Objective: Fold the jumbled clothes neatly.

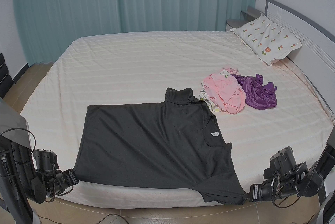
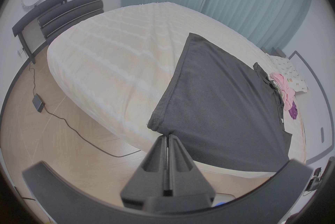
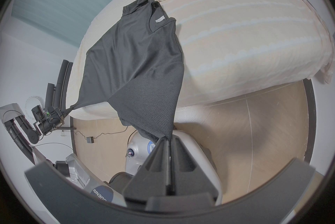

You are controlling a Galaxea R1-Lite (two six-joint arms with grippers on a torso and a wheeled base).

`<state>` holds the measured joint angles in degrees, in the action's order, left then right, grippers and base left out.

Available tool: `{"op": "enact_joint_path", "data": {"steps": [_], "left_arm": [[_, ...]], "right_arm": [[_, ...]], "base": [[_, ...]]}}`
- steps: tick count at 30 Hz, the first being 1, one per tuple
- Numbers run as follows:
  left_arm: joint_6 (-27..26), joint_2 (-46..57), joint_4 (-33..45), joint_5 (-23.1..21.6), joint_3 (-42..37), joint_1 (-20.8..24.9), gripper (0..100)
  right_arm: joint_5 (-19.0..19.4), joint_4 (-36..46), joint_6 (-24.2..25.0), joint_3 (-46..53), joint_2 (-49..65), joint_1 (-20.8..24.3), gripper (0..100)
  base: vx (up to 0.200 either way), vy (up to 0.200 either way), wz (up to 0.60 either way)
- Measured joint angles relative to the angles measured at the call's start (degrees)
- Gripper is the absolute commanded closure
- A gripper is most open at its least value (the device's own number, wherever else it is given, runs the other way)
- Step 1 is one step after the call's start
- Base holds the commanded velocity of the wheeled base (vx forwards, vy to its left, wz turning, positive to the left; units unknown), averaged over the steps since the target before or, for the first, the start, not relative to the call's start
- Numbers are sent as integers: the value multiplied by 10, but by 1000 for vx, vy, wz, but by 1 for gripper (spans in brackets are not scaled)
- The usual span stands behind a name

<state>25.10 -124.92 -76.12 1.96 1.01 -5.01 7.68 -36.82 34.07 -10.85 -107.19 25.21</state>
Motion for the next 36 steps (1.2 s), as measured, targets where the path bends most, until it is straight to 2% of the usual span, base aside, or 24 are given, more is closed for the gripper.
{"op": "enact_joint_path", "data": {"steps": [11, 16, 21, 30, 36], "left_arm": [[-63, 11, 89, 3, 0, -15, 100], [-69, 33, 159, 4, 0, -21, 100], [-76, 70, 232, 5, 0, -23, 100], [-95, 99, 306, 18, 0, -22, 100], [-101, 104, 321, 30, 0, -21, 100]], "right_arm": [[0, 0, 0, 38, 22, 6, 100], [-4, -7, 0, 45, 27, 10, 100], [-7, -55, -2, 63, 27, 15, 100], [-8, -68, -20, 93, 26, 20, 100], [-7, -70, -30, 98, 26, 15, 100]], "base": [[0, 0, 0], [0, 0, 0], [0, 0, 0], [0, 0, 0], [0, 0, 0]]}}
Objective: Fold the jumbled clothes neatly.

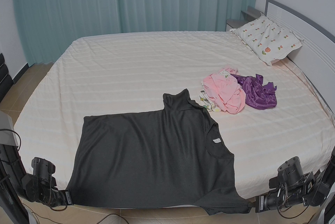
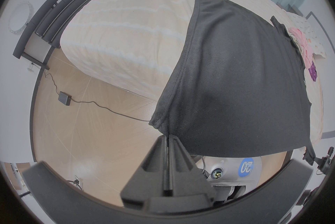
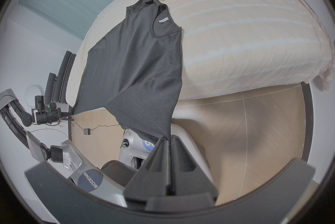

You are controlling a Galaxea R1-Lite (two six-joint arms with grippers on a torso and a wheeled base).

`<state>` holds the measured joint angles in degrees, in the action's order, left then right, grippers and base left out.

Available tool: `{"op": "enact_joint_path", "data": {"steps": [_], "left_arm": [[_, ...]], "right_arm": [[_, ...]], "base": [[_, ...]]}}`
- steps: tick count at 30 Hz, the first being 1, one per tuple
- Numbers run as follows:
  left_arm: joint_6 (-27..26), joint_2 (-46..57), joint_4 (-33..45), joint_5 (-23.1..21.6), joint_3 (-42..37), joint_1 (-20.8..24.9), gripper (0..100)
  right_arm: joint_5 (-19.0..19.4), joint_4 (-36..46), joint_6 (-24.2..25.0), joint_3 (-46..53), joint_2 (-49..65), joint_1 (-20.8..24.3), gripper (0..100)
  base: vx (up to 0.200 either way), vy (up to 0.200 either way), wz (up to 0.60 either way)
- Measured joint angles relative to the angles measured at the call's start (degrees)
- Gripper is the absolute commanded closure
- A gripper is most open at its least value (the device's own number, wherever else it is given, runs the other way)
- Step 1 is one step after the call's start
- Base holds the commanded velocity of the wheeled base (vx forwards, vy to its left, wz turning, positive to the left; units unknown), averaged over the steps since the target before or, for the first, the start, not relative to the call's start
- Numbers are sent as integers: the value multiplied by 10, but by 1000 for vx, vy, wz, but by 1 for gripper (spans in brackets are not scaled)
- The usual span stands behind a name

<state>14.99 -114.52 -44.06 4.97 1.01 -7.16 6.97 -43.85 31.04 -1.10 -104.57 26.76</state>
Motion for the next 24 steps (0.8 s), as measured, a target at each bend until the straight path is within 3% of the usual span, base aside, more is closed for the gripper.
{"op": "enact_joint_path", "data": {"steps": [9, 16, 20, 24], "left_arm": [[7, 6, -36, 0, 9, 0, 100], [27, 33, -43, -5, 60, 0, 100], [36, 48, -2, -6, 104, 5, 100], [49, 67, 100, -9, 160, 11, 100]], "right_arm": [[1, -20, 2, -30, 15, -20, 100], [1, -16, 2, -90, 20, -33, 100], [1, -13, 1, -126, 19, -40, 100], [2, 3, 0, -157, 18, -47, 100]], "base": [[0, 0, 0], [0, 0, 0], [0, 0, 0], [0, 0, 0]]}}
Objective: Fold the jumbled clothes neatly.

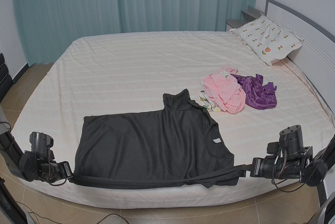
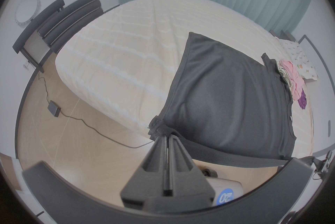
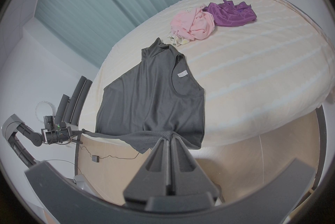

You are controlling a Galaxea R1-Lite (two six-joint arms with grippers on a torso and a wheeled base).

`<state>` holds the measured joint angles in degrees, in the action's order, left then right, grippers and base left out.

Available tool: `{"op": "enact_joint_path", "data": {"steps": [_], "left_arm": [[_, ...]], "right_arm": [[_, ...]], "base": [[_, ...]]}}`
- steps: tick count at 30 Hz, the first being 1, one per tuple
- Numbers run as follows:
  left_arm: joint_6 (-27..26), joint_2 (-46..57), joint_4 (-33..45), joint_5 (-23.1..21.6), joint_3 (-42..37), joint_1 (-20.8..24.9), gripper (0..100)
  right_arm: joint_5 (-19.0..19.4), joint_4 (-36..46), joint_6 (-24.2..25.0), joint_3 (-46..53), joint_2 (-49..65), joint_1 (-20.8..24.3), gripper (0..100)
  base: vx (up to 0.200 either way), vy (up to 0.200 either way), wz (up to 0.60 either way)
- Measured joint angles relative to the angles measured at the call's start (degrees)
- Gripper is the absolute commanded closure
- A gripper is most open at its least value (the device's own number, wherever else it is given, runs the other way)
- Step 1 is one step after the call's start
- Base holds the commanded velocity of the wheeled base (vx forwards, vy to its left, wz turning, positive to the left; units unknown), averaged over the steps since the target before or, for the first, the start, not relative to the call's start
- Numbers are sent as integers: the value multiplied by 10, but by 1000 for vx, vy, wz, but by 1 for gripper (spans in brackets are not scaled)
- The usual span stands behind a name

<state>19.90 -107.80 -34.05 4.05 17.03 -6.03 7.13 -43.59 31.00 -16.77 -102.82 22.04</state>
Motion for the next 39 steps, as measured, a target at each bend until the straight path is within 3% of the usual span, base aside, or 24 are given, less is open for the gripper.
{"op": "enact_joint_path", "data": {"steps": [5, 9, 19, 39], "left_arm": [[11, 25, 143, -11, 76, 5, 100], [15, 33, 196, -18, 131, 9, 100], [25, -6, 198, -18, 188, 10, 100], [77, -150, 198, -1, 325, 8, 100]], "right_arm": [[6, 34, -1, -35, -2, -7, 100], [11, 59, -12, -72, -11, -15, 100], [14, 68, -27, -128, -53, -40, 100], [11, 60, -22, -267, -177, -44, 100]], "base": [[0, 0, 0], [0, 0, 0], [0, 0, 0], [0, 0, 0]]}}
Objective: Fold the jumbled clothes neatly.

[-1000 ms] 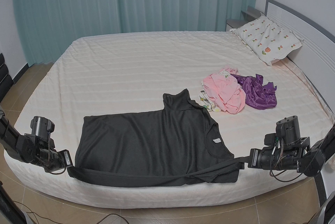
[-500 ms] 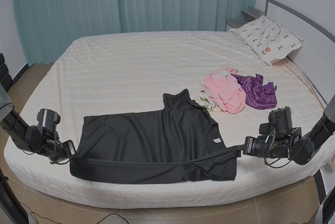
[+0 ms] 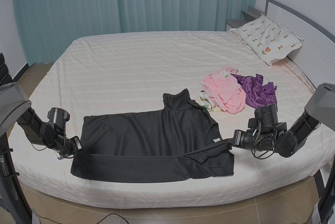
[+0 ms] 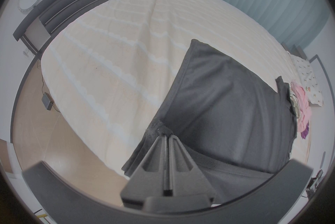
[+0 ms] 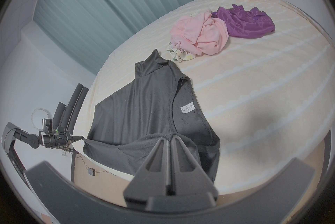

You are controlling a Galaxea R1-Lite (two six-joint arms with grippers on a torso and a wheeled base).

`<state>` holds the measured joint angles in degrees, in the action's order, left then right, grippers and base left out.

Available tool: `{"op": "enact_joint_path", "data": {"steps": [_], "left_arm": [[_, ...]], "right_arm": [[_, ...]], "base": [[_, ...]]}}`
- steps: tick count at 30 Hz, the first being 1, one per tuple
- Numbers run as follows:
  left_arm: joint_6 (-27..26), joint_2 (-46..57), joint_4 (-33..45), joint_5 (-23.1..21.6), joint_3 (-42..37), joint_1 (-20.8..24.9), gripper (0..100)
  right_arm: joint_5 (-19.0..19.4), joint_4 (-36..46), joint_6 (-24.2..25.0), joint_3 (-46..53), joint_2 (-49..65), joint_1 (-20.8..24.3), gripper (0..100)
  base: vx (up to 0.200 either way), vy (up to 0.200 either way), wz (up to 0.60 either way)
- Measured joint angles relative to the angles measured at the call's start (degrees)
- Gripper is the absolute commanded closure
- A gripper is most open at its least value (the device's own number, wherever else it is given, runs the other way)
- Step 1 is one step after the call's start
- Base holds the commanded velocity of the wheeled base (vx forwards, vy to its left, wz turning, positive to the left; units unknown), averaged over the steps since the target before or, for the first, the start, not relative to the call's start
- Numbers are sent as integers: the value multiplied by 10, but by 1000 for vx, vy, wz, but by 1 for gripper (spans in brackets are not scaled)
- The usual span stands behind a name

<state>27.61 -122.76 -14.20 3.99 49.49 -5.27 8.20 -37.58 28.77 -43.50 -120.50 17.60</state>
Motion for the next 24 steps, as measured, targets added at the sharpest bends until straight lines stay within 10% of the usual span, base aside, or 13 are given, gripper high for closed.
{"op": "enact_joint_path", "data": {"steps": [12, 13, 14, 15, 24], "left_arm": [[4, -75, 0, 18, 67, 3, 100], [4, -78, 0, 18, 70, 3, 100], [4, -81, 0, 18, 73, 3, 100], [5, -84, 0, 18, 77, 3, 0], [41, -102, 0, 17, 109, 5, 0]], "right_arm": [[-18, -1, 4, -68, -83, 0, 100], [-19, -1, 4, -71, -87, 0, 0], [-20, -1, 5, -75, -93, 0, 0], [-20, -4, 5, -78, -98, 0, 0], [-32, -57, 64, -102, -133, 0, 0]], "base": [[0, 0, 0], [0, 0, 0], [0, 0, 0], [0, 0, 0], [0, 0, 0]]}}
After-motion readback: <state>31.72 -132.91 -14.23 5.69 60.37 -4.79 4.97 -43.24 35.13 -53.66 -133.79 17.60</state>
